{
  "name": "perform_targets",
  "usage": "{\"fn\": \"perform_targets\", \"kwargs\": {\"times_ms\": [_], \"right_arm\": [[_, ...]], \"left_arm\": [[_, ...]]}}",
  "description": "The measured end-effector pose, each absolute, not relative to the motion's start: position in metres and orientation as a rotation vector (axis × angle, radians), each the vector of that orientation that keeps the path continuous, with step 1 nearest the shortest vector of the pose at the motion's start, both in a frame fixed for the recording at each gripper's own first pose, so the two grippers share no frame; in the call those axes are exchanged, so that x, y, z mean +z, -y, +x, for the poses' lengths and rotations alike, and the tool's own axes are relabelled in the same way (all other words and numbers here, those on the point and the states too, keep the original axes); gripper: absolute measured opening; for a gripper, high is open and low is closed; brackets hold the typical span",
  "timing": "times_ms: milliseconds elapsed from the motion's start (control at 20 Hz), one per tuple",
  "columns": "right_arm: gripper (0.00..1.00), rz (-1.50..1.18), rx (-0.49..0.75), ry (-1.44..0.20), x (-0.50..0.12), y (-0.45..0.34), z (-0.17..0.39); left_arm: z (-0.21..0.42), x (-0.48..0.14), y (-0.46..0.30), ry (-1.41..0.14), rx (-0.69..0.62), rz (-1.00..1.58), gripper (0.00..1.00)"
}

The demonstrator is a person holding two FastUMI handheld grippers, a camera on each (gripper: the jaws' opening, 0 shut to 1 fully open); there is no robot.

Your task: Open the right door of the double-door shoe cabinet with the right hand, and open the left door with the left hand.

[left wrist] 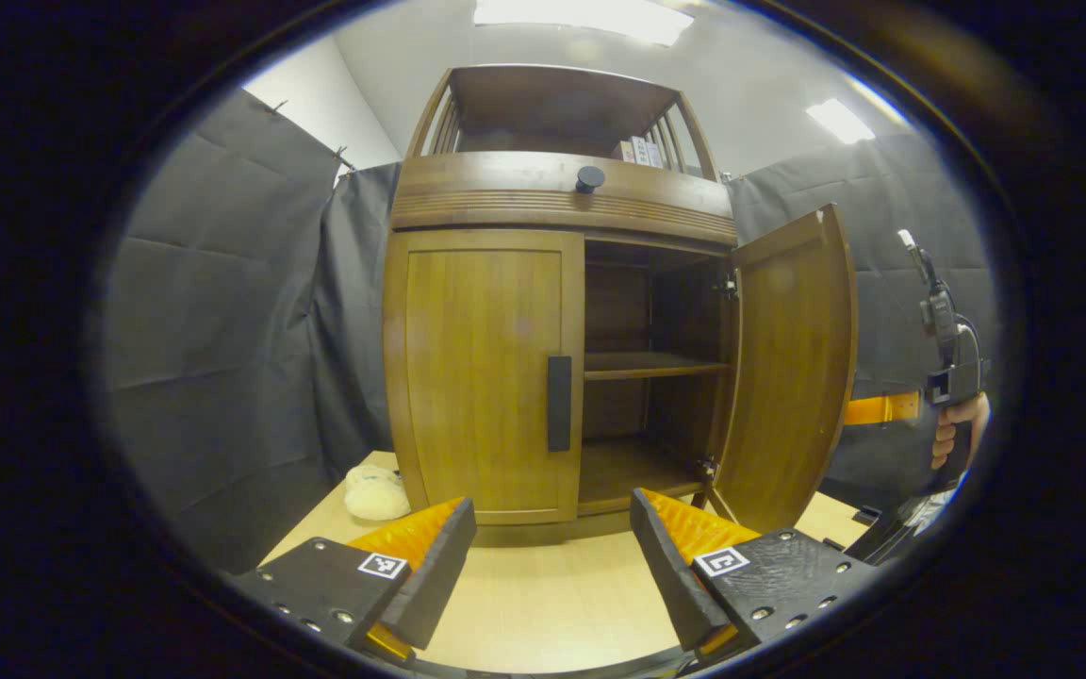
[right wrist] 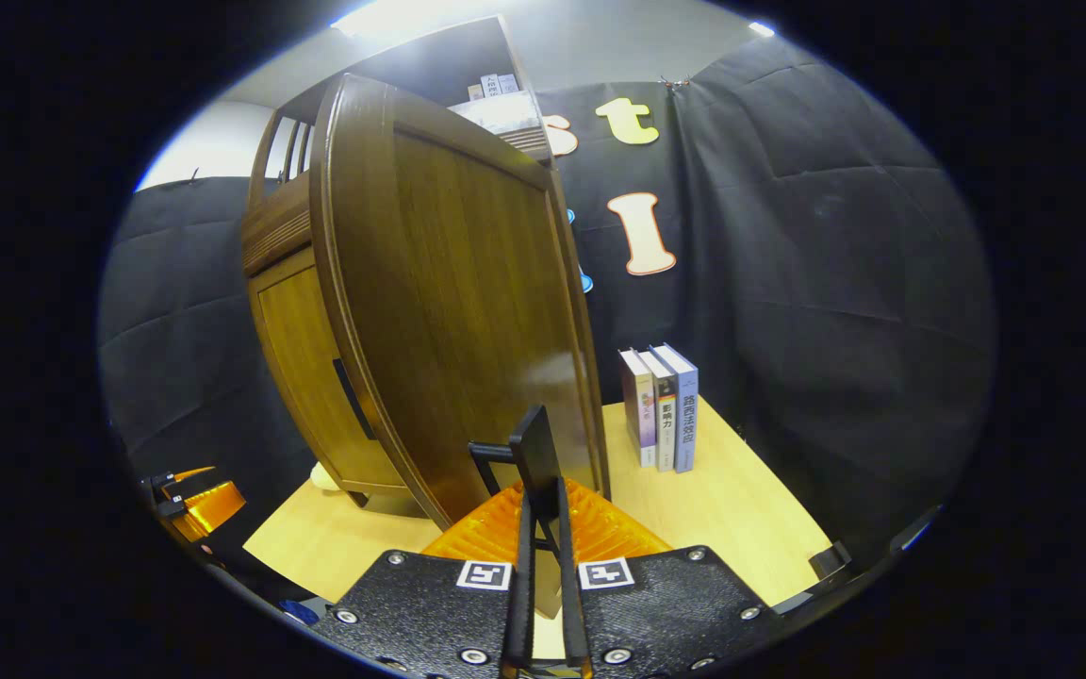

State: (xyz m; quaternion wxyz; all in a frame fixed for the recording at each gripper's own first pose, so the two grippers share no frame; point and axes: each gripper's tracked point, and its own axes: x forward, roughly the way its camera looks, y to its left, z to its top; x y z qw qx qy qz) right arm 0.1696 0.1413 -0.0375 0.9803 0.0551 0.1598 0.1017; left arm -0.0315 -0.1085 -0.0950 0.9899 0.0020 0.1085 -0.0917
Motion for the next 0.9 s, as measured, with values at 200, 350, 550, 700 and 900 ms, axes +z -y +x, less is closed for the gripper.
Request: {"fn": "perform_targets", "kwargs": {"times_ms": [200,350,550,700,900], "right_arm": [[0.09,0.114,0.182,-0.325,-0.042,-0.112,0.173],[0.09,0.108,0.154,-0.352,-0.055,-0.089,0.179],[0.00,0.094,0.190,-0.352,-0.055,-0.073,0.185],[0.00,0.073,0.236,-0.360,-0.055,-0.062,0.189],[0.06,0.090,0.304,-0.403,-0.057,-0.051,0.193]], "left_arm": [[-0.029,-0.103,0.117,-0.233,-0.187,0.005,1.00],[-0.024,-0.114,0.133,-0.242,-0.197,0.004,1.00],[-0.014,-0.123,0.151,-0.255,-0.208,0.018,1.00],[-0.004,-0.122,0.173,-0.254,-0.216,0.001,1.00],[0.014,-0.111,0.196,-0.252,-0.191,-0.034,1.00]]}}
